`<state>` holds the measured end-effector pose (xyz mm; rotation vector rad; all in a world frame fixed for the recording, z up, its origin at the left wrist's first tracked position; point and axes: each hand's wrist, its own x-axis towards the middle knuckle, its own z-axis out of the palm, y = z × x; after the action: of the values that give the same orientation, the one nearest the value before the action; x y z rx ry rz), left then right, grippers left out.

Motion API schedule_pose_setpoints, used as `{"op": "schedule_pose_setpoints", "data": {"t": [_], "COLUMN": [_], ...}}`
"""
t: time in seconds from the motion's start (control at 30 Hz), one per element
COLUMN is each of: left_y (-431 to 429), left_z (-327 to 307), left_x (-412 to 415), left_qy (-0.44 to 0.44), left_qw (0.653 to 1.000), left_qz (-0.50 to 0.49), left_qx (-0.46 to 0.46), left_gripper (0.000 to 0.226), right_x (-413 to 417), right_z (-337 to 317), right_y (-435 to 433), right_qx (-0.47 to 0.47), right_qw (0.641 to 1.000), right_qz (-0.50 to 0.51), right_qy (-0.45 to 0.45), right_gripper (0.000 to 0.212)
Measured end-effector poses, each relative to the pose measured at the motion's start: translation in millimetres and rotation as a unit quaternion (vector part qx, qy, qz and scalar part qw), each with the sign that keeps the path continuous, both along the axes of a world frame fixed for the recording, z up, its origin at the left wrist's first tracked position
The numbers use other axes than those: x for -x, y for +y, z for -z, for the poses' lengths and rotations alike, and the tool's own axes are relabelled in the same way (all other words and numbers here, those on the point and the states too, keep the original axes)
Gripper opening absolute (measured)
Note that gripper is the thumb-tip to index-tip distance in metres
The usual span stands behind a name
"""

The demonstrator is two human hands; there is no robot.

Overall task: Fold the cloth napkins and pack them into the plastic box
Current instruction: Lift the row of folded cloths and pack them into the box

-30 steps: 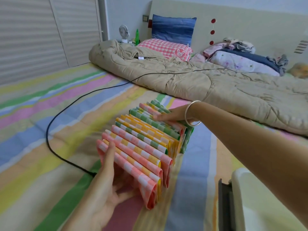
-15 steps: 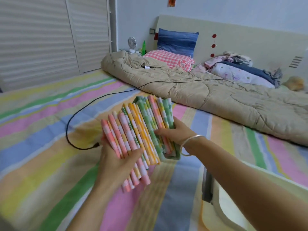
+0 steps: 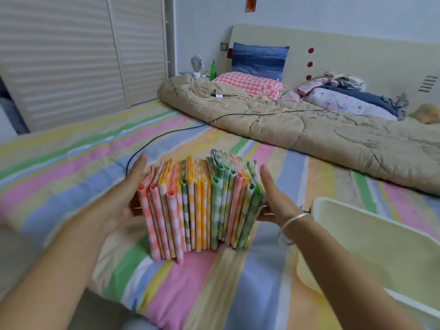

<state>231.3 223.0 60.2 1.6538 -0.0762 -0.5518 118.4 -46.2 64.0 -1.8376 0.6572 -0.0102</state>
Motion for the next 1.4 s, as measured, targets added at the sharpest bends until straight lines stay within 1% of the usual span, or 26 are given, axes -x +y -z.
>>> {"op": "schedule_pose_setpoints", "data": {"t": [0.07, 0.1, 0.17, 0.2, 0.3, 0.33, 0.4, 0.43, 0.47, 0.57, 0.63, 0.73, 0.77, 0.83, 0.87, 0.93, 0.97, 1.03, 1.1, 1.13, 1.17, 1.2, 1.27, 1.33, 1.37, 1.4], "left_y": [-1.5, -3.4, -5.9, -7.7, -18.9, -22.7, -28.4, -30.1, -31.6, -36.4, -37.4, -32.9, -30.8, -27.1, -26.3, -27.3, -29.0, -33.5, -36.5, -37.8, -39.2, -40.4, -43.5, -48.7, -51.8, -54.7], "left_z": [-17.9, -26.6, -36.5, -38.8, -43.2, -44.0, -42.9, -41.2, -40.5, -34.2, -29.3, -27.9, -29.5, -33.5, -35.6, -39.3, -40.2, -38.7, -35.7, -33.8, -32.9, -32.5, -31.9, -31.8, -31.3, -30.6], "left_x": [-7.2, -8.4, -13.3, -16.7, -17.6, -17.6, -19.3, -20.2, -18.9, -14.3, -12.4, -11.6, -11.0, -10.0, -9.0, -4.5, -2.4, -1.4, -1.1, -1.7, -1.8, -2.3, -2.8, -2.0, -1.2, -0.1], "left_qy": [0.023, 0.025, 0.026, 0.026, -0.010, -0.023, -0.038, -0.045, -0.051, -0.088, -0.107, -0.107, -0.108, -0.110, -0.105, -0.086, -0.087, -0.107, -0.120, -0.123, -0.127, -0.129, -0.134, -0.149, -0.158, -0.163], "left_qw": [0.996, 0.991, 0.979, 0.975, 0.957, 0.950, 0.943, 0.941, 0.939, 0.924, 0.914, 0.900, 0.894, 0.888, 0.894, 0.916, 0.920, 0.906, 0.896, 0.894, 0.892, 0.890, 0.882, 0.870, 0.865, 0.861], "left_qz": [0.030, 0.051, 0.076, 0.078, 0.065, 0.061, 0.054, 0.050, 0.046, 0.026, 0.024, 0.059, 0.069, 0.081, 0.080, 0.071, 0.070, 0.077, 0.074, 0.071, 0.069, 0.068, 0.070, 0.080, 0.086, 0.089], "left_qx": [-0.079, -0.123, -0.188, -0.207, -0.282, -0.305, -0.326, -0.332, -0.337, -0.372, -0.392, -0.418, -0.429, -0.440, -0.429, -0.384, -0.375, -0.403, -0.422, -0.424, -0.427, -0.433, -0.445, -0.462, -0.469, -0.473], "left_gripper": [0.080, 0.083, 0.107, 0.117, 0.132, 0.139, 0.158, 0.162, 0.160, 0.141, 0.141, 0.145, 0.145, 0.142, 0.143, 0.146, 0.146, 0.148, 0.154, 0.157, 0.160, 0.162, 0.162, 0.159, 0.159, 0.160], "right_x": [-7.0, -11.0, -20.6, -25.3, -39.1, -42.7, -47.8, -49.5, -52.1, -57.4, -57.5, -50.9, -48.6, -47.1, -47.0, -48.2, -48.0, -49.1, -52.2, -53.7, -55.9, -57.0, -56.2, -53.0, -52.6, -53.7], "right_z": [-20.3, -30.4, -49.0, -57.1, -68.7, -70.3, -71.2, -72.0, -71.4, -67.3, -59.6, -47.0, -43.1, -36.5, -35.0, -33.3, -33.7, -34.9, -35.2, -34.8, -32.6, -29.5, -21.7, -13.7, -10.3, -7.7], "right_y": [-8.6, -10.9, -11.3, -9.4, -2.5, -0.1, 5.1, 7.2, 8.2, 15.1, 21.6, 30.9, 31.3, 27.0, 24.7, 20.8, 20.4, 19.7, 19.6, 19.5, 18.7, 18.2, 18.3, 17.9, 17.4, 15.9], "right_qx": [0.042, 0.067, 0.106, 0.127, 0.237, 0.256, 0.266, 0.274, 0.286, 0.314, 0.338, 0.363, 0.365, 0.347, 0.335, 0.307, 0.292, 0.250, 0.181, 0.158, 0.153, 0.165, 0.244, 0.361, 0.402, 0.419], "right_qw": [0.996, 0.992, 0.980, 0.974, 0.948, 0.943, 0.940, 0.935, 0.929, 0.912, 0.901, 0.890, 0.890, 0.903, 0.911, 0.926, 0.932, 0.946, 0.969, 0.977, 0.981, 0.981, 0.964, 0.925, 0.907, 0.899], "right_qz": [-0.024, -0.037, -0.058, -0.067, -0.085, -0.086, -0.092, -0.102, -0.115, -0.150, -0.166, -0.178, -0.179, -0.166, -0.158, -0.146, -0.144, -0.141, -0.114, -0.091, -0.069, -0.050, -0.034, -0.037, -0.037, -0.038], "right_qy": [0.070, 0.105, 0.158, 0.173, 0.196, 0.194, 0.194, 0.199, 0.203, 0.216, 0.216, 0.213, 0.207, 0.193, 0.183, 0.165, 0.160, 0.150, 0.126, 0.111, 0.100, 0.093, 0.096, 0.114, 0.119, 0.122], "right_gripper": [0.112, 0.111, 0.109, 0.106, 0.103, 0.104, 0.102, 0.101, 0.101, 0.104, 0.108, 0.113, 0.119, 0.133, 0.137, 0.138, 0.137, 0.129, 0.113, 0.105, 0.096, 0.088, 0.077, 0.069, 0.066, 0.064]}}
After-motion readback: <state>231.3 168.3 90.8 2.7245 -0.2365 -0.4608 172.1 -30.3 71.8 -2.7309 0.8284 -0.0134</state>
